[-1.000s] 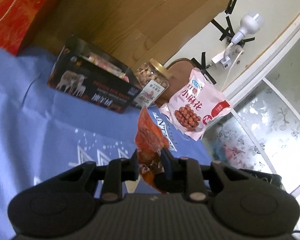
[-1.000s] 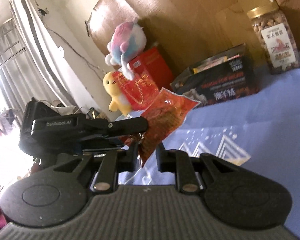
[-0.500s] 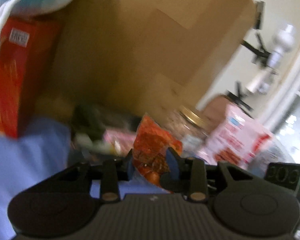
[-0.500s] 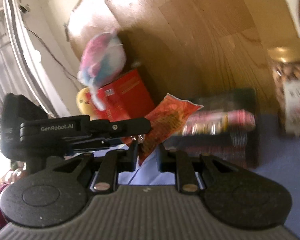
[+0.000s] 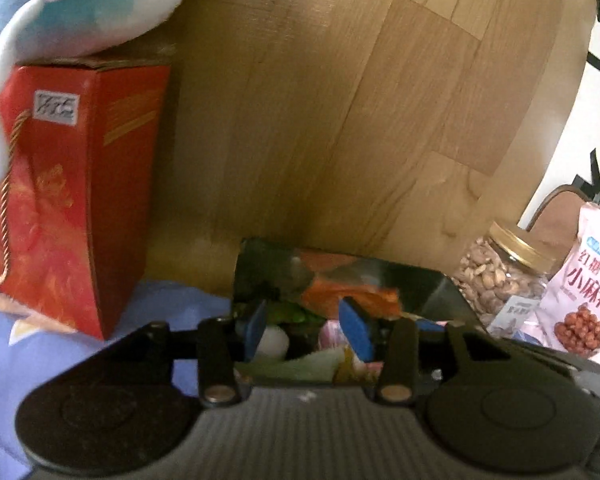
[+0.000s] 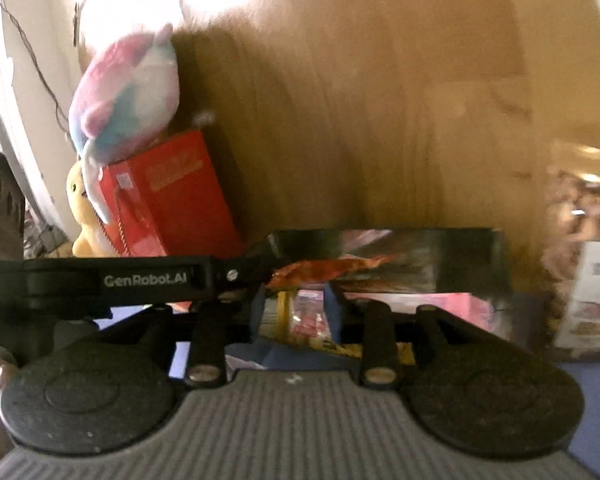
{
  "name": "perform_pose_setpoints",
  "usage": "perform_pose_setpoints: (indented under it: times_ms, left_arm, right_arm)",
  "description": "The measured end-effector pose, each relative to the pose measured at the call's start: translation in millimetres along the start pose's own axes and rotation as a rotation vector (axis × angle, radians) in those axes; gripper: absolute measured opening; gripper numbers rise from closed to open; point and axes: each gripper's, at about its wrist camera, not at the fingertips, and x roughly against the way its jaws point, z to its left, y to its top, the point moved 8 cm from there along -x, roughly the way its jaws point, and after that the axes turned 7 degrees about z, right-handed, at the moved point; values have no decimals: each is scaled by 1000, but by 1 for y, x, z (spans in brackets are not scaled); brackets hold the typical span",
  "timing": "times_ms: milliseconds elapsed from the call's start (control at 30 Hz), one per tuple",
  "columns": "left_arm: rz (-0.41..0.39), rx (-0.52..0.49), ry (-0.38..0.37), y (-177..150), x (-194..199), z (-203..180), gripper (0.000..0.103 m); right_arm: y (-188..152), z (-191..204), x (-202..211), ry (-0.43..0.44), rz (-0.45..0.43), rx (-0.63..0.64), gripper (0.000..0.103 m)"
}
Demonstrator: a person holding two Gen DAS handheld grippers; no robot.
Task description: Organize snacks
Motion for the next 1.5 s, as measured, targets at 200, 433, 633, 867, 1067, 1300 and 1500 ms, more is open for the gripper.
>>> perform_pose_setpoints:
  times_ms: [200, 433, 633, 867, 1067, 1300, 1500]
  left_arm:
    - [-31, -26, 38, -28, 35, -14, 47]
    - [-12, -88, 58, -79, 68, -41, 51]
    - [-6, -124, 82, -107, 89, -51, 55]
    - [-23, -138, 112, -122, 110, -54, 76]
    - [-53, -148, 141, -126, 124, -56, 101]
    - [-45, -156, 184, -131, 134, -63, 103]
    - [-76, -157, 243, -131, 144, -62, 103]
  right_arm:
    - [-21, 6, 62, -31, -127, -69, 36]
    - [-81, 17, 114, -125, -166, -137, 44]
    - [-106, 22, 132, -169, -146, -179, 52]
    - [-113, 33, 147, -153, -175, -222, 62]
    - [-113, 37, 162, -161, -211, -252, 76]
    - [-113, 37, 180, -177, -252, -285, 96]
    - [-116, 38, 185, -187, -247, -288, 103]
